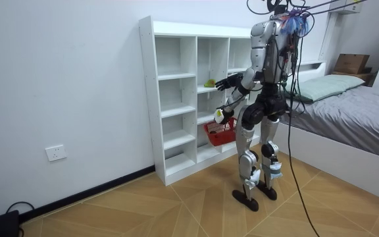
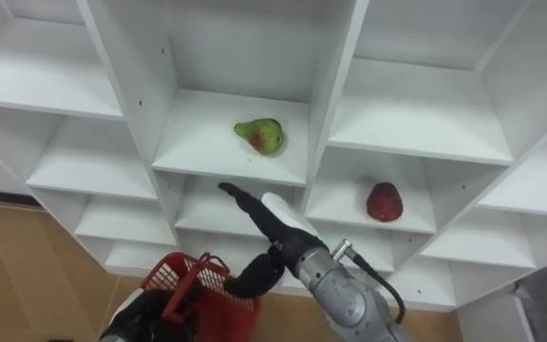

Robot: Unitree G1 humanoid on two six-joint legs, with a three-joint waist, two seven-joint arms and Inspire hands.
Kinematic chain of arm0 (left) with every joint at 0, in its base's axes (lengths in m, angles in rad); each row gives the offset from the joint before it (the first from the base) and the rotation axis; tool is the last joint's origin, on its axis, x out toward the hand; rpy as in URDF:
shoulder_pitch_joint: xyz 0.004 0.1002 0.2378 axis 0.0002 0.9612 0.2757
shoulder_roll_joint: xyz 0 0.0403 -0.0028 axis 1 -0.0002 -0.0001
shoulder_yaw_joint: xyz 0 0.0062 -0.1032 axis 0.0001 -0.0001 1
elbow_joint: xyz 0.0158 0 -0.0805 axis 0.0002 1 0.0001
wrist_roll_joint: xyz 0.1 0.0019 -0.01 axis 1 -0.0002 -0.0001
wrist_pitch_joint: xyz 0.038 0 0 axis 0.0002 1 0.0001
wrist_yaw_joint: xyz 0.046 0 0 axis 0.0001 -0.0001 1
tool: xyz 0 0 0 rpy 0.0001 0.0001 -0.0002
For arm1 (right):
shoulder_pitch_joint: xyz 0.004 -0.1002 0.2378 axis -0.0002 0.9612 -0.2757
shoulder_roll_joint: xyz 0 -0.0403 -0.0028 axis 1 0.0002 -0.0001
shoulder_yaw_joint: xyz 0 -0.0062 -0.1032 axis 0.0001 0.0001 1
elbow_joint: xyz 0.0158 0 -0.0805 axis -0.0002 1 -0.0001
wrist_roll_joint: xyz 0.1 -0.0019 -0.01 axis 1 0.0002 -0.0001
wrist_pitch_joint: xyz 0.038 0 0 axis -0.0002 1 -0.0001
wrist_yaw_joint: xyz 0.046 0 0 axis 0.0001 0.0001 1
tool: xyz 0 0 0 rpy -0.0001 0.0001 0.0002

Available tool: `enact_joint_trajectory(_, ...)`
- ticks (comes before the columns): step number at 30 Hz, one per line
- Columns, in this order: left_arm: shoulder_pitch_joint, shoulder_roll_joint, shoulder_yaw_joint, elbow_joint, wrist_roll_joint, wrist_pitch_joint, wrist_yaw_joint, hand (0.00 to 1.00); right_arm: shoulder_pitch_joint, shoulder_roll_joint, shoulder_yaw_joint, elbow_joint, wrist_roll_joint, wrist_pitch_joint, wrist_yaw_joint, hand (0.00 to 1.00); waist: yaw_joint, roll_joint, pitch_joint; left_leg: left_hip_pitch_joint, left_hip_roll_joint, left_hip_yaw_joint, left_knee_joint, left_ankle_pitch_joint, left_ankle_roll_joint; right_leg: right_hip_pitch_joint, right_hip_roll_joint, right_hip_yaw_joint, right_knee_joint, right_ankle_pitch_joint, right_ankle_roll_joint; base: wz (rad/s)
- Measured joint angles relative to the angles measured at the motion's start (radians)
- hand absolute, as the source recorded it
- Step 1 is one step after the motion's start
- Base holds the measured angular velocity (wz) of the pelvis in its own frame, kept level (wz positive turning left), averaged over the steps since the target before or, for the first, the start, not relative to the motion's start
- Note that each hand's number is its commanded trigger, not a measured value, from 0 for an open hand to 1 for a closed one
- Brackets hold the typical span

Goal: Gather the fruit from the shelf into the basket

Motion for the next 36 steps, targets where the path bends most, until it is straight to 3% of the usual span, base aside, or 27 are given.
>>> enact_joint_trajectory(8, 0.006, -0.001, 0.011, 0.0, 0.001, -0.001, 0.0, 1.0, 0.007, 0.001, -0.011, -0.069, -0.006, -0.001, -0.005, 0.0, 0.005, -0.003, -0.0023, 0.011, 0.0, -0.005, 0.001, 0.0, 0.0, 0.015, 0.0, -0.004, 0.0, 0.001, 0.0, 0.0)
enact_joint_trajectory(12, 0.008, -0.009, 0.013, 0.0, 0.048, -0.001, 0.001, 1.0, 0.006, -0.002, -0.024, -0.086, 0.001, -0.001, -0.023, 0.0, 0.034, -0.006, -0.0016, 0.02, 0.0, -0.008, -0.005, 0.0, -0.001, 0.025, 0.001, -0.004, 0.0, 0.0, 0.001, 0.01)
enact_joint_trajectory(20, 0.022, -0.006, 0.041, -0.003, 0.061, -0.001, -0.002, 1.0, -0.062, 0.007, -0.082, -0.095, 0.105, -0.018, -0.065, 0.0, 0.056, -0.031, 0.0103, 0.02, -0.001, -0.033, -0.002, 0.0, -0.002, 0.041, 0.0, -0.032, -0.005, 0.0, 0.001, 0.1)
enact_joint_trajectory(28, 0.036, 0.002, 0.075, -0.038, 0.118, 0.002, -0.003, 1.0, -0.107, 0.002, -0.11, -0.084, 0.213, -0.024, -0.125, 0.0, 0.077, -0.042, 0.0063, 0.019, -0.003, -0.051, 0.003, 0.002, -0.005, 0.047, 0.0, -0.053, -0.015, 0.001, 0.0, 0.08)
enact_joint_trajectory(30, 0.033, 0.002, 0.09, -0.054, 0.121, 0.002, -0.003, 1.0, -0.155, 0.002, -0.126, -0.018, 0.217, -0.024, -0.138, 0.0, 0.081, -0.048, 0.0073, 0.021, -0.003, -0.057, 0.003, 0.002, -0.005, 0.053, 0.001, -0.054, -0.015, 0.0, 0.0, 0.08)
enact_joint_trajectory(34, 0.029, 0.022, 0.092, -0.054, 0.157, 0.003, 0.002, 1.0, -0.246, 0.002, -0.156, 0.078, 0.238, -0.024, -0.175, 0.0, 0.079, -0.071, 0.019, 0.014, -0.004, -0.066, 0.0, 0.003, -0.007, 0.055, 0.002, -0.068, -0.016, 0.0, 0.0, 0.08)
enact_joint_trajectory(36, 0.03, 0.031, 0.089, -0.048, 0.158, 0.014, 0.002, 1.0, -0.27, 0.002, -0.189, 0.102, 0.269, -0.024, -0.204, 0.0, 0.08, -0.088, 0.0169, 0.007, -0.007, -0.083, 0.005, 0.004, -0.008, 0.054, 0.001, -0.081, -0.016, 0.0, 0.001, 0.21)
